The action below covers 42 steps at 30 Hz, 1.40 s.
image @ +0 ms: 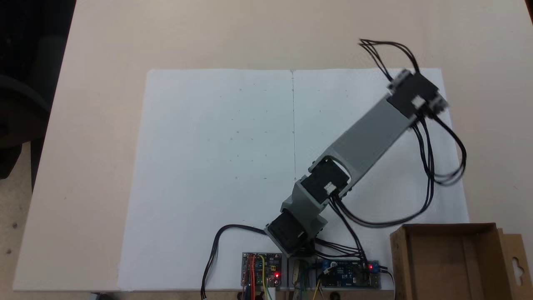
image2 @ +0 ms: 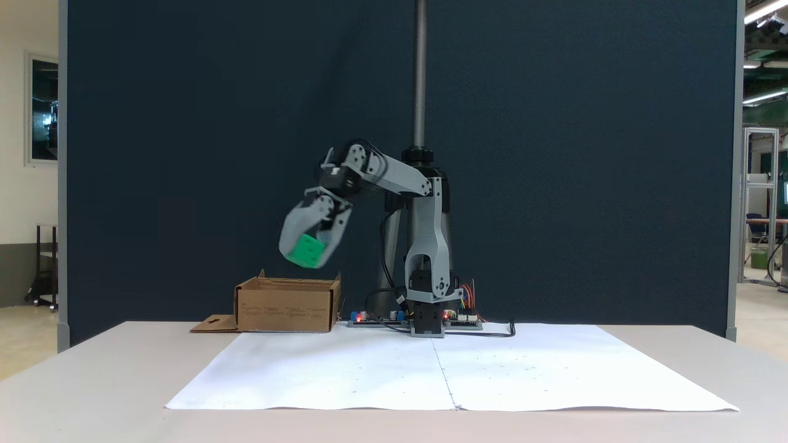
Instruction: Grasp a green dice and put it in the bin.
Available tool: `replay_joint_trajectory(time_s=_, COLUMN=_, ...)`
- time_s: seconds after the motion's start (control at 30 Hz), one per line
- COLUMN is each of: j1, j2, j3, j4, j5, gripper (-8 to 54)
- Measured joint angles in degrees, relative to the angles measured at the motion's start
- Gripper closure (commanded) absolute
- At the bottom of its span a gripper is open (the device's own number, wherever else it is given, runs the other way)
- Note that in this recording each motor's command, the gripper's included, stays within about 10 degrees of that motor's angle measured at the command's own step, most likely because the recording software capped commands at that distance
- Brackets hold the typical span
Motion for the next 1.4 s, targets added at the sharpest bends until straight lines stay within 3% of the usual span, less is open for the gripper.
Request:
replay_joint_trajectory(time_s=0.67, j1=42.1, j2=1.5, j3=0.1, j4=3.2, j5=-17.3, gripper=33.6)
replay_joint_trajectory(time_s=1.13, j1=53.6, j2=-7.9, j3=0.2, j4=3.0, j5=-30.4, gripper=33.6)
replay_joint_trajectory(time_s=1.4, j1=54.2, j2=-11.4, j3=8.9, j4=-4.2, j5=-33.4, gripper=33.6)
